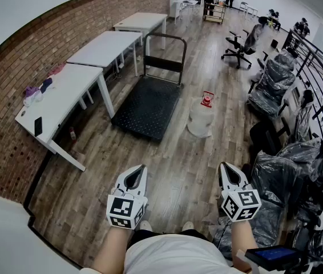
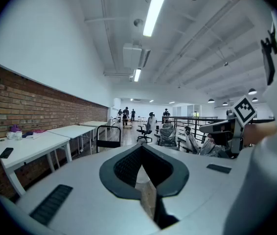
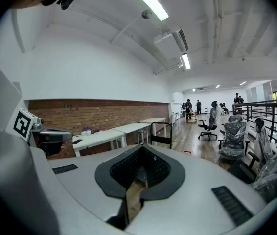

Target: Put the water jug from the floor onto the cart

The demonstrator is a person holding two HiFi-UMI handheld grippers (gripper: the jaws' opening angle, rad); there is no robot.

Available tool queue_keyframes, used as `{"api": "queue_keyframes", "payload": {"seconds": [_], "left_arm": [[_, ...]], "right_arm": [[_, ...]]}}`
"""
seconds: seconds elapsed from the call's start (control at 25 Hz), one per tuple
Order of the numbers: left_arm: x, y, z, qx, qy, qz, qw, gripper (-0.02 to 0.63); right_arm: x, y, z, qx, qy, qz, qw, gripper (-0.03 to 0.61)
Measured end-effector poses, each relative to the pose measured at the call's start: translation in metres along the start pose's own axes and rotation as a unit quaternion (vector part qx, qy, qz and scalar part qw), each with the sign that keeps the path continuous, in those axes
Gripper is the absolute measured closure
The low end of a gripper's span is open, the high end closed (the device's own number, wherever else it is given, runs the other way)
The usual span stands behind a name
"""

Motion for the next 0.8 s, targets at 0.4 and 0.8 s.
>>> {"api": "queue_keyframes", "payload": {"seconds": [0.4,0.8], "left_arm": [[-0.028,0.073,0.037,0.021,0.018,0.009,0.9996,0.615],[-0.030,0.129,0.041,-0.002,0.017,0.000,0.9999,0.615]], "right_arm": [[-0.003,0.071,-0.039,0.007,0.015,0.014,1.000,0.577],[-0.015,0.118,-0.067,-0.005,0.029,0.014,0.999,0.577]]}}
Point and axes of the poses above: the fingertips, and each gripper's own axes: z backward along the fingers, y to its left, x out of its top, the point moved 6 cm from there along z, backward along the fingers, and after that the axes turned 2 degrees about y, right-handed, at the moved point
